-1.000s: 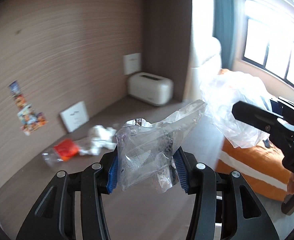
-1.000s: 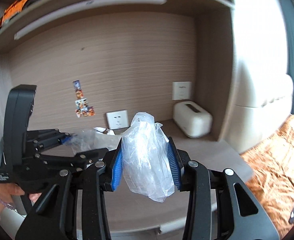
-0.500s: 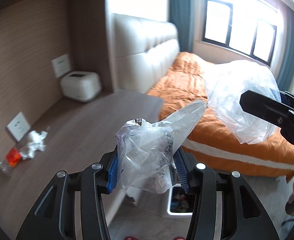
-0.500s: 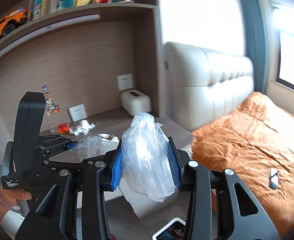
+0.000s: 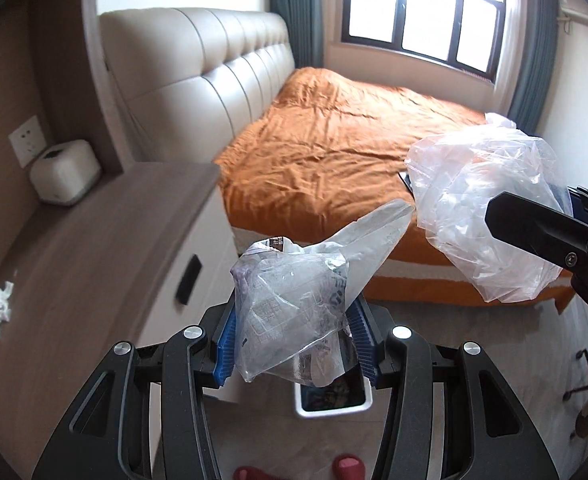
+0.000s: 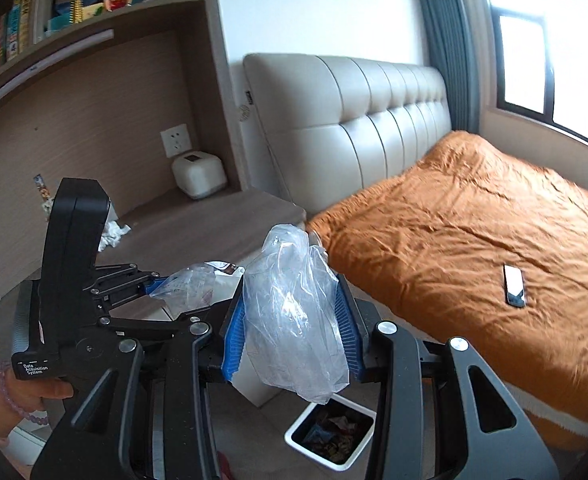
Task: Collect trash
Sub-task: 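Carry both clear plastic bags over the white trash bin, then open both tools to drop the plastic bags into the bin, then move both open tools back toward the bottle and tissue on the desk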
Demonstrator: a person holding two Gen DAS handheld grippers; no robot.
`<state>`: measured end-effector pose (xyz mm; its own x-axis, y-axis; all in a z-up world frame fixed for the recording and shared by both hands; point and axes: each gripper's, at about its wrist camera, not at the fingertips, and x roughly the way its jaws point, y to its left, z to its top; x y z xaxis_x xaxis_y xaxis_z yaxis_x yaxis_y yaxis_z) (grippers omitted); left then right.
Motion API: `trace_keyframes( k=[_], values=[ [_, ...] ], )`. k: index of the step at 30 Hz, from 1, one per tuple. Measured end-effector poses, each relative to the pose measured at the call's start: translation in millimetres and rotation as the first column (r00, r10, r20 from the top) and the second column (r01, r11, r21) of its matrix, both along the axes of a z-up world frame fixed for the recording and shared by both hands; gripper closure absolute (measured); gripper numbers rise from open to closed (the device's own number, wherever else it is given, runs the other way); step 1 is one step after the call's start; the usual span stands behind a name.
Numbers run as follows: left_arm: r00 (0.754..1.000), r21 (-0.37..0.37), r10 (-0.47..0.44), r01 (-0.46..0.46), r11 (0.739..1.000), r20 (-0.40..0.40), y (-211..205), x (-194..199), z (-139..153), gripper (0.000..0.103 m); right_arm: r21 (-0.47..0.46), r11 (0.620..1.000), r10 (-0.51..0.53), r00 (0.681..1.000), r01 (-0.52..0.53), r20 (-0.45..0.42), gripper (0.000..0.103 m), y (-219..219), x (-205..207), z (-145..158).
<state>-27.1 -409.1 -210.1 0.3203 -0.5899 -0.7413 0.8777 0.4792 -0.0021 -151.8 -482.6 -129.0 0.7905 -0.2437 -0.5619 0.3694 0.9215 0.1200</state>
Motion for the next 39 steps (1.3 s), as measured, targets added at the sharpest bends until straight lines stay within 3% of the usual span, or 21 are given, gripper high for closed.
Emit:
trace_keyframes(
  k=[6, 10, 15, 20, 23, 24, 25, 26, 28, 30, 34, 39],
  values=[
    [0.998, 0.074, -0.049, 0.053, 0.996, -0.050, -27.4, -0.3, -69.3, 0.055, 0.070, 0.996, -0.048, 0.997, 0.052, -0.063, 0.059, -23.6, 0.9, -56.8],
    [0.994, 0.137, -0.066, 0.078, 0.988, -0.088, -44.1, 1.4, -135.4, 0.055, 0.129, 0.988, -0.065, 0.988, 0.083, -0.139, 0.059, -39.9, 13.0, -126.7],
    [0.981, 0.197, -0.063, 0.099, 0.975, -0.186, -60.2, 14.3, -250.0, 0.055, 0.177, 0.975, -0.095, 0.969, 0.138, -0.228, 0.059, -63.4, 27.0, -231.2],
    [0.976, 0.254, -0.066, 0.118, 0.960, -0.206, -75.5, 20.8, -349.3, 0.055, 0.222, 0.958, -0.108, 0.945, 0.182, -0.309, 0.059, -82.4, 34.4, -336.7],
    [0.965, 0.264, -0.057, 0.127, 0.956, -0.256, -82.2, 23.9, -401.5, 0.054, 0.234, 0.953, -0.103, 0.931, 0.193, -0.350, 0.054, -85.6, 42.1, -393.0],
    [0.958, 0.274, -0.065, 0.144, 0.951, -0.279, -85.3, 24.9, -420.8, 0.051, 0.236, 0.952, -0.102, 0.927, 0.196, -0.361, 0.042, -86.2, 44.2, -406.5],
    [0.952, 0.275, -0.073, 0.158, 0.948, -0.296, -87.2, 25.0, -433.7, 0.038, 0.246, 0.950, -0.093, 0.923, 0.195, -0.373, 0.024, -87.4, 46.4, -421.6],
    [0.944, 0.268, -0.078, 0.169, 0.948, -0.320, -88.6, 25.8, -449.7, 0.003, 0.265, 0.946, -0.072, 0.915, 0.189, -0.396, 0.004, -87.9, 50.0, -441.6],
    [0.941, 0.273, -0.063, 0.160, 0.948, -0.332, -90.2, 28.3, -475.6, 0.004, 0.247, 0.948, -0.073, 0.893, 0.200, -0.445, 0.004, -87.5, 53.4, -469.6],
    [0.945, 0.296, -0.070, 0.170, 0.940, -0.320, -91.0, 27.3, -490.2, 0.004, 0.258, 0.942, -0.071, 0.881, 0.213, -0.468, 0.004, -89.1, 53.0, -491.2],
    [0.953, 0.309, -0.088, 0.181, 0.934, -0.291, -89.1, 30.8, -495.5, 0.004, 0.219, 0.952, -0.079, 0.862, 0.214, -0.500, 0.004, -87.4, 52.8, -498.2],
    [0.957, 0.298, -0.084, 0.169, 0.940, -0.278, -75.2, 35.5, -458.5, 0.004, 0.206, 0.956, -0.084, 0.863, 0.211, -0.498, 0.004, -83.8, 57.0, -473.4]
  ],
)
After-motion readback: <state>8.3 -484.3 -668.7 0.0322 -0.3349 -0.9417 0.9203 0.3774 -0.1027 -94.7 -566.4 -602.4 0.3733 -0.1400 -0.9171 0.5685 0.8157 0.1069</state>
